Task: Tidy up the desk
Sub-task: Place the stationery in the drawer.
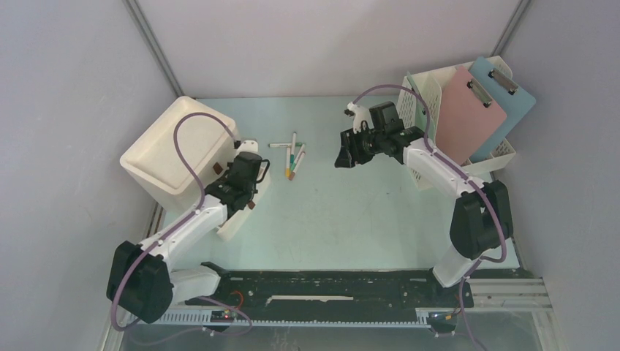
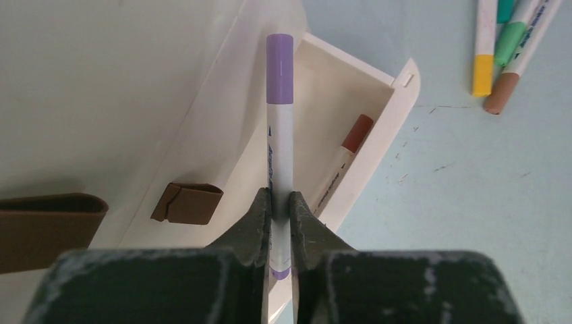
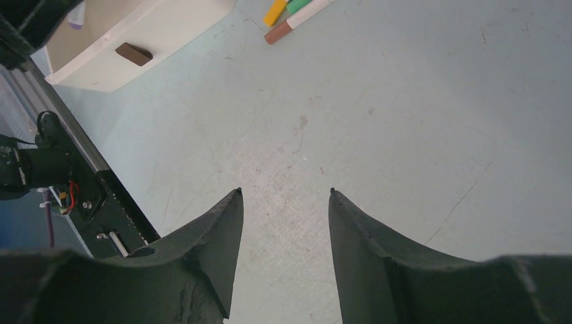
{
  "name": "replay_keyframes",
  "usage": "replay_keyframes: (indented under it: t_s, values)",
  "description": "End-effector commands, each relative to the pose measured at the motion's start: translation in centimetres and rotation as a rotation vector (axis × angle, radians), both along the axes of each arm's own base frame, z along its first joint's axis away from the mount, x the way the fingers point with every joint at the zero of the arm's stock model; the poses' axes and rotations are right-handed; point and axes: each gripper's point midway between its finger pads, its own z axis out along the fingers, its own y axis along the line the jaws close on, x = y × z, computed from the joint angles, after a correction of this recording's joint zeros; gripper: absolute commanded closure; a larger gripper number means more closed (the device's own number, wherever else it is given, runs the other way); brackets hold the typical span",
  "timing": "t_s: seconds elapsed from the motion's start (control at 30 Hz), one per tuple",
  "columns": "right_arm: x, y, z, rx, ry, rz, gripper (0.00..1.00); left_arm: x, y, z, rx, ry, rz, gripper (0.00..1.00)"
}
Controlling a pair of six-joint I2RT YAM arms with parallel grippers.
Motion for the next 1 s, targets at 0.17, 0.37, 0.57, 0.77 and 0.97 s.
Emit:
replay_keyframes:
  t_s: [0.17, 0.37, 0.57, 0.77, 0.97]
  values:
    - [-0.2, -0.6, 3.7, 0.063, -0.076, 0.009, 0.42, 0.6, 0.6, 0.0, -0.002, -0.002, 0.063, 0.61]
    - [-0.6, -1.2, 5.4, 0.094, -0.11, 0.03, 0.42, 0.5, -0.3, 2.0, -0.076, -0.03, 0.044, 0.33]
    - [-2.1, -0.8, 6.5, 0.141, -0.121, 0.128, 0.4, -0.4, -1.8, 5.5, -0.18, -0.063, -0.035, 0.19]
    - [-2.8, -0.9, 7.5, 0.15, -0.162, 0.169, 0.39, -1.2, -4.0, 9.1, -0.246, -0.121, -0.207, 0.04]
    - [-2.6, -1.6, 8.2, 0.126, -0.225, 0.172, 0.39, -1.4, -5.1, 9.3, -0.222, -0.13, -0.341, 0.0]
